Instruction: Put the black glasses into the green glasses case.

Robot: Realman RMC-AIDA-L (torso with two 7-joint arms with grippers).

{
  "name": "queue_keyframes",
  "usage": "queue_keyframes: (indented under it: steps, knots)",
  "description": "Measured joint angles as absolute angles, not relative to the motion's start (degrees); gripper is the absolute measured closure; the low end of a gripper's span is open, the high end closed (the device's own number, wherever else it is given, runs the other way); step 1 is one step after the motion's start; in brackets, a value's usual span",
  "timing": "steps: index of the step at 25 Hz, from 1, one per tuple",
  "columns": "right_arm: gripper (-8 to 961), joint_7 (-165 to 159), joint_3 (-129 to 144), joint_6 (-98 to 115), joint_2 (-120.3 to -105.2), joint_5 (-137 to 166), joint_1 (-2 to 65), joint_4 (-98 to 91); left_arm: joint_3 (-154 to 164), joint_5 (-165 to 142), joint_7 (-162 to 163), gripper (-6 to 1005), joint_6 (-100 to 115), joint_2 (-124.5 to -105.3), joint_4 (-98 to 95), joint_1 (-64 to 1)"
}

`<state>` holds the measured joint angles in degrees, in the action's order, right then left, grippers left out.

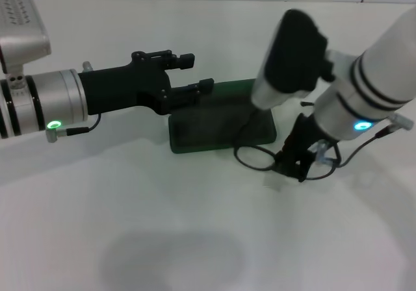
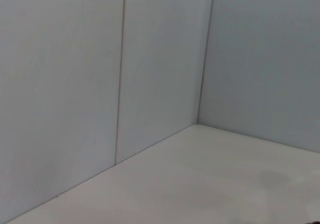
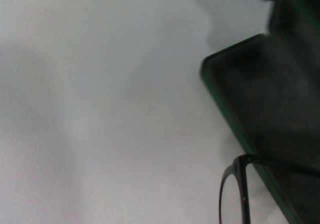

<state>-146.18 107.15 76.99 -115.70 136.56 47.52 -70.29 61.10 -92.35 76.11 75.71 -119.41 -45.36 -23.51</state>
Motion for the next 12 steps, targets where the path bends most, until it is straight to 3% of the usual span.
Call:
queue_keyframes:
  steps: [12]
  knots:
    - [842, -134.63, 81.55, 85.55, -115.65, 134.29, 36.96, -81.72, 60.11, -84.99, 75.02, 375, 88.85, -118.95, -45.85, -23.04]
